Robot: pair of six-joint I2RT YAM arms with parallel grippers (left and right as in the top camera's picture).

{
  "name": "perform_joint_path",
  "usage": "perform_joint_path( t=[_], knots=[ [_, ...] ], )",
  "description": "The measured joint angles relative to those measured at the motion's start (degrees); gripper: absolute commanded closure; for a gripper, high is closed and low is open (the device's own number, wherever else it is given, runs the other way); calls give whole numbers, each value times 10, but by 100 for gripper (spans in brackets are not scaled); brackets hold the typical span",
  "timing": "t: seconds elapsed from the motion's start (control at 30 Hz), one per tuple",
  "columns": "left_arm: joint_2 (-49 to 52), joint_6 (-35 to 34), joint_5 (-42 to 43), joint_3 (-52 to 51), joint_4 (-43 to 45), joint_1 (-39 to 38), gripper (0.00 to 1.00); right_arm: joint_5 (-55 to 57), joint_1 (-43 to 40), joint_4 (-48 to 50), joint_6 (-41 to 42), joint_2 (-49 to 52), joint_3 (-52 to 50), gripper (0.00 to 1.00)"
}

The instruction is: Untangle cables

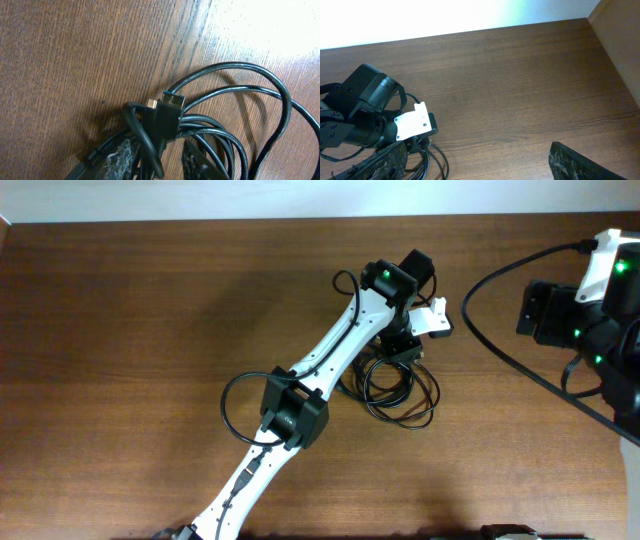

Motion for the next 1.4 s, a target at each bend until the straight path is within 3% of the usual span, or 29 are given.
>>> perform_joint_path(
  t=[0.1,0.13,0.17,0.2,0.73,1.17,1.3,1.4],
  knots=[
    [-1,0,0,0,0,0,68,0,0,0,0,0,0,11],
    [-1,0,0,0,0,0,73,0,0,0,0,0,0,11],
    [-2,0,0,0,0,0,92,0,0,0,0,0,0,11],
    [-2,0,0,0,0,0,100,0,0,0,0,0,0,11],
    [-28,-24,-13,20,-26,0,100,0,0,-2,0,0,0,11],
    [-353,-116,-129,60,-33,-1,100,-3,0,-2,0,0,0,11],
    [-388,-132,-175,61,-68,-1,100,-12,0,-1,0,3,0,11],
    [-383,-181,-242,59,-78,2,100,-24,0,-1,0,9,0,11]
  ],
)
